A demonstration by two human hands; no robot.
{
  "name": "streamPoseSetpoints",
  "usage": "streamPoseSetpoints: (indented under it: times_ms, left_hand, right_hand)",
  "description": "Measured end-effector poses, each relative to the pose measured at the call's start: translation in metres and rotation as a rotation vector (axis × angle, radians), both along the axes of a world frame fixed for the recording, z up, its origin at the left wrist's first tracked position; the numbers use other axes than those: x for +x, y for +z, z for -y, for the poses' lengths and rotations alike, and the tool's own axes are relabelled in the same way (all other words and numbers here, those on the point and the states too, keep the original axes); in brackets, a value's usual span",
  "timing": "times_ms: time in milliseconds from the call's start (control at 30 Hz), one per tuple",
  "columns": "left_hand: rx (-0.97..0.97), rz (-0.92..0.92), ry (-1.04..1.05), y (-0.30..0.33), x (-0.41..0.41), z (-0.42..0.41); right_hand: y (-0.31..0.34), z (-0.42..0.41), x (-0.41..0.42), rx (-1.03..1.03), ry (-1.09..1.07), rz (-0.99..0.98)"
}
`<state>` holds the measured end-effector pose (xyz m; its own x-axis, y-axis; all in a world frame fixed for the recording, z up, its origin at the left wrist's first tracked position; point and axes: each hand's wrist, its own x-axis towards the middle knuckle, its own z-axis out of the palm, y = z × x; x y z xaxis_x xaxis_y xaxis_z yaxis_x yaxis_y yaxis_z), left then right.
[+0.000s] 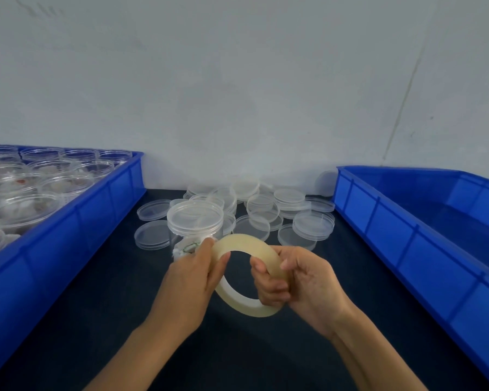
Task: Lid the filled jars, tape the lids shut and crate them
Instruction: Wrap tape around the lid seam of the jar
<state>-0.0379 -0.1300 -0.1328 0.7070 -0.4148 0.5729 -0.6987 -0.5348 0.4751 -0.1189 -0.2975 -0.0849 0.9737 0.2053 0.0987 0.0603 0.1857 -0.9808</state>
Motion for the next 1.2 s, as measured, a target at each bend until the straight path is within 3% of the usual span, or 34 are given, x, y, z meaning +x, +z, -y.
streamPoseSetpoints:
  times_ms: [967, 1067, 1200]
  left_hand:
    - [-0.072, -0.128, -0.039, 0.001, -0.009, 0.003]
    - [-0.201, 0.069, -0.074, 0.01, -0.018, 0.007]
    - [-0.314, 0.052, -0.281, 0.014, -0.025, 0.012]
  right_hand:
    - [0.007, 0.0, -0.005, 0.002, -0.045, -0.054]
    - [0.001, -0.004, 0.0, -0.047, -0.054, -0.079]
    - [-0.01, -0.009, -0.001, -0.319, -0.057, 0.016]
